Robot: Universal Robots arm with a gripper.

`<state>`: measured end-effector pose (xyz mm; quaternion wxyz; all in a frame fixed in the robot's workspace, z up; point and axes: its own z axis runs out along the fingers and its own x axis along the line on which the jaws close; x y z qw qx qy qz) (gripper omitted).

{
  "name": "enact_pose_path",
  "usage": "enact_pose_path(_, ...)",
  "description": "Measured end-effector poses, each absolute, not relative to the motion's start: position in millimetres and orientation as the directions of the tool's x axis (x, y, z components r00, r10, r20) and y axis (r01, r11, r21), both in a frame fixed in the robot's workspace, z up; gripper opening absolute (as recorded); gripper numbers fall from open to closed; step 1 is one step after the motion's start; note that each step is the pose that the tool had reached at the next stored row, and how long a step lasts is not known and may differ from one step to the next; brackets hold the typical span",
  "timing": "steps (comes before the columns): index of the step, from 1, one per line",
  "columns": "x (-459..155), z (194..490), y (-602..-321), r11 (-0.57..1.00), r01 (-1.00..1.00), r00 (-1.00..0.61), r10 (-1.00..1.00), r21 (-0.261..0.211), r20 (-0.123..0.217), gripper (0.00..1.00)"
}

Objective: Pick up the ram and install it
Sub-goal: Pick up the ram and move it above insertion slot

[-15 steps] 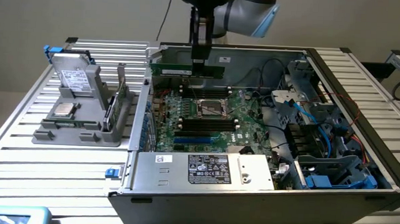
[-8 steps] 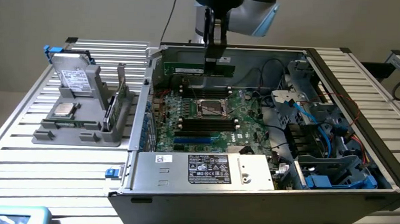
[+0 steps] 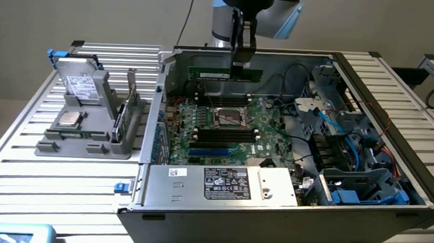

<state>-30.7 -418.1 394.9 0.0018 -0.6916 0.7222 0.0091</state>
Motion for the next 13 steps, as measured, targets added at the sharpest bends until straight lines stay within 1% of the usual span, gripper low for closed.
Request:
enact_pose_path(5, -27.2, 394.3, -416.3, 0.038, -0.999, -0.038, -0.999, 0.011, -0.029, 0.13)
enact_pose_path(11, -22.6, 390.6, -410.9, 0.029, -1.0, -0.029, -0.999, 0.011, -0.029, 0.13)
enact_pose_path(13, -20.6, 389.5, -408.9, 0.027, -1.0, -0.027, -0.999, 0.011, -0.024, 0.13)
